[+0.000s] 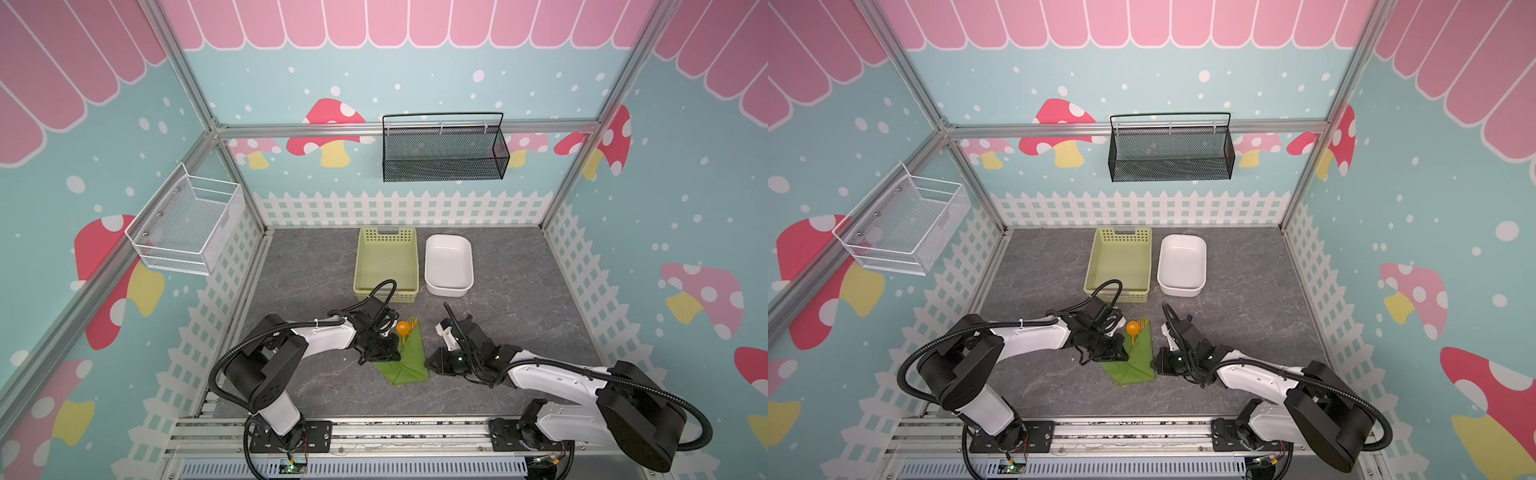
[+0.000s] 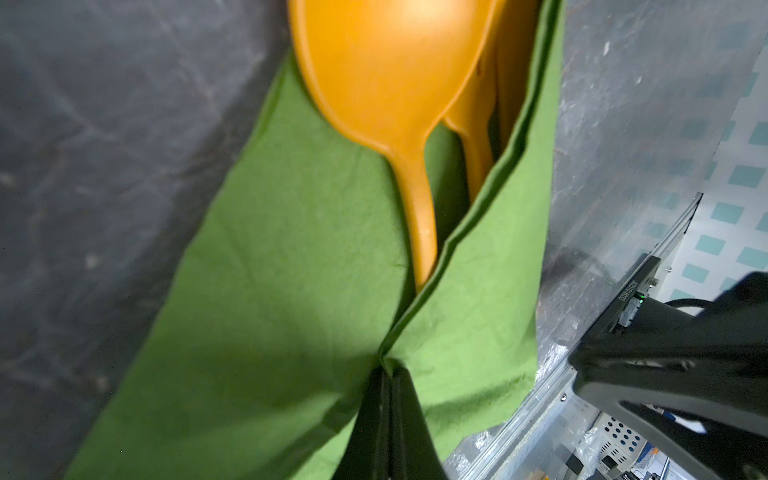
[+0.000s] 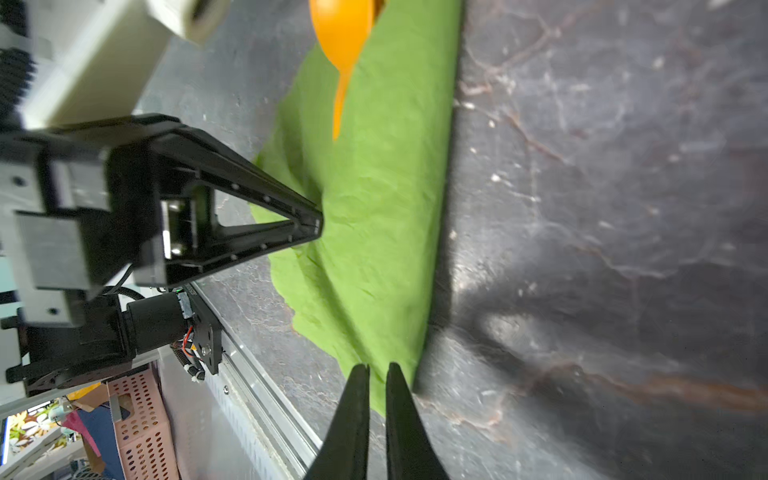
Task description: Place the utensils on the paper napkin and roll it up
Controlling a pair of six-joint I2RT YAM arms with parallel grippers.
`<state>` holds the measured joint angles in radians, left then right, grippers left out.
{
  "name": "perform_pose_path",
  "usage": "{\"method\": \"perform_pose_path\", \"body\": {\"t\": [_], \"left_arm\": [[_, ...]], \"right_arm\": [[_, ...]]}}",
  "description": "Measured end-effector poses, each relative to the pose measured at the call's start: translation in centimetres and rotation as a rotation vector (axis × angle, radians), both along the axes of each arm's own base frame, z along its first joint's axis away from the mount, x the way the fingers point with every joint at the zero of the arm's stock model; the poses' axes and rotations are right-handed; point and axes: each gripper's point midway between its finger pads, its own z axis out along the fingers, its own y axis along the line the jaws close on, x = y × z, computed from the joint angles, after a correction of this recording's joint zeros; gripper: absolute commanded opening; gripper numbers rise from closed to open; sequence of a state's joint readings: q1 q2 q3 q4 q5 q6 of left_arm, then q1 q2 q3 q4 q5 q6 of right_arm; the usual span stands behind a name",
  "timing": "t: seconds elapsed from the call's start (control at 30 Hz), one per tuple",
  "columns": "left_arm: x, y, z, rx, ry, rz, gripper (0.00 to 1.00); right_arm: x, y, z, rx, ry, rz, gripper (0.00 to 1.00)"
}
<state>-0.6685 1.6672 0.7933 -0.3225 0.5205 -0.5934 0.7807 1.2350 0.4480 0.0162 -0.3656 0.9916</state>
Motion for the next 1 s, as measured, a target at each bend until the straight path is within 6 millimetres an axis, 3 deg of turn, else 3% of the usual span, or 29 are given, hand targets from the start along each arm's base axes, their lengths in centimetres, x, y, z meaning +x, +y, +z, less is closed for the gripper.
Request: {"method": "perform_pose_path", "body": {"t": [0.1,0.23,0.57,1.0], "left_arm": [[0.0,0.0,0.0,0.002,0.002,0.0,0.07],[0.0,0.0,0.0,0.003,0.002,-0.002,0.07],[0.1,0.0,0.0,0.003,0.0,-0.004,0.11],[0.9,0.5,0.4,0.039,-0.043,0.018,0.2]], "right_arm": [[-0.2,0.7,0.3,0.026,-0.007,0.045,0.07],[-0.9,1.1,-0.8,0.027,0.032,0.092,0.05],[-1.9,0.5,-3.5,-0.024,0.081,0.12,0.03],[-2.8,1.0,-3.7,0.054,0.101,0.088,0.0]]}}
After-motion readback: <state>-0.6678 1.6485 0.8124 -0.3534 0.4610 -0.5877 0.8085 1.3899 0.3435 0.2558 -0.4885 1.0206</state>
